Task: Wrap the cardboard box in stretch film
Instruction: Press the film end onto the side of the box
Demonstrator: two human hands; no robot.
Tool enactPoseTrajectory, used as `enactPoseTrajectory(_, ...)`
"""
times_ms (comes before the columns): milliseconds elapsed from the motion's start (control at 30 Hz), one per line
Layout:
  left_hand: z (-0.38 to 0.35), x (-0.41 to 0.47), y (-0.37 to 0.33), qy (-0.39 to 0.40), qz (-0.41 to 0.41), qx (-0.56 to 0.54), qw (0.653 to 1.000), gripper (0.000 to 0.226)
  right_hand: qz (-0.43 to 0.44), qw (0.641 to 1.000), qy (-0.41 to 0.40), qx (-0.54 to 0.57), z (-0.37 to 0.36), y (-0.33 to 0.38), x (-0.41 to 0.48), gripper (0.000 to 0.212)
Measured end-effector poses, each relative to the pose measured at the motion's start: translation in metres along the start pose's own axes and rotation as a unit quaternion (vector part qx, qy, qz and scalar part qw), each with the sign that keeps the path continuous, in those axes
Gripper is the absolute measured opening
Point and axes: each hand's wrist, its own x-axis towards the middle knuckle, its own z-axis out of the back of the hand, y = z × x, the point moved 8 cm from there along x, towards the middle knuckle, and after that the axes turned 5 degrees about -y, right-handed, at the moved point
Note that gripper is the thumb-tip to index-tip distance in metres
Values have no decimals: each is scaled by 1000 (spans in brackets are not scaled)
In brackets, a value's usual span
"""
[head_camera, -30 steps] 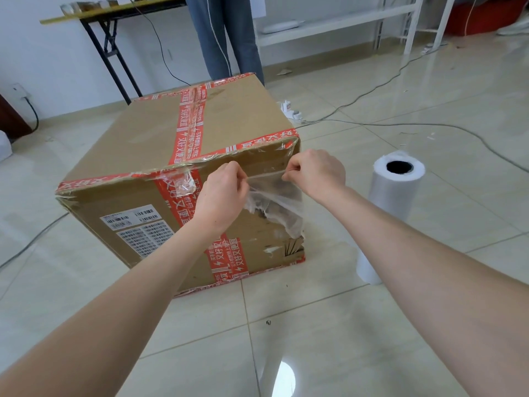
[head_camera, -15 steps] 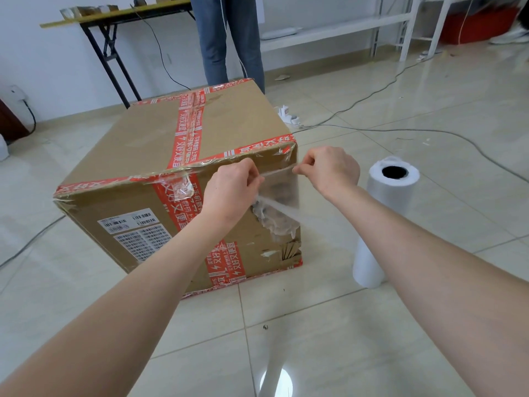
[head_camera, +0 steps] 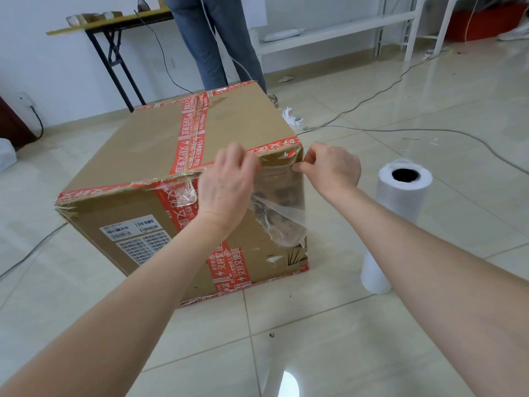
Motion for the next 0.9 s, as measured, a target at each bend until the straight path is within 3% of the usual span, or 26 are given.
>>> enactPoseTrajectory(67,-10,-13,-42,-15,-186,-27,982,27,-1,1000,-8,10,0,-3,3,33)
enactPoseTrajectory(133,-28,-29,-71,-4,-336,-40,941,33,-2,1000,-17,10,-1,-6,5,34)
enactPoseTrajectory(233,-64,-36,-67,33,-427,42,903,48,-2,1000,-27,4,-1,-7,7,34)
enactPoseTrajectory(333,-87,-32,-40,51,-454,156,876,65,10,999,-42,2,-3,-7,7,29)
enactPoseTrajectory(467,-101,-37,-32,59,-475,235,846,66,16,998,-64,1,-3,-11,-4,26)
enactPoseTrajectory(533,-101,-38,-35,59,-468,222,853,63,44,994,-99,3,3,-6,-18,29)
enactPoseTrajectory(633,-97,-36,-35,51,-443,180,877,61,94,964,-247,29,24,3,-62,27)
enactPoseTrajectory(700,-94,-37,-36,48,-436,164,884,60,87,953,-284,52,13,-3,-98,22)
enactPoseTrajectory(767,-91,-38,-36,44,-432,145,889,57,4,972,-220,82,-22,-25,-123,21)
enactPoseTrajectory(833,-88,-38,-34,43,-428,123,894,55,-140,980,-85,111,-69,-58,-143,26)
enactPoseTrajectory(900,-88,-39,-32,44,-428,120,895,56,-267,950,2,162,-104,-82,-159,40)
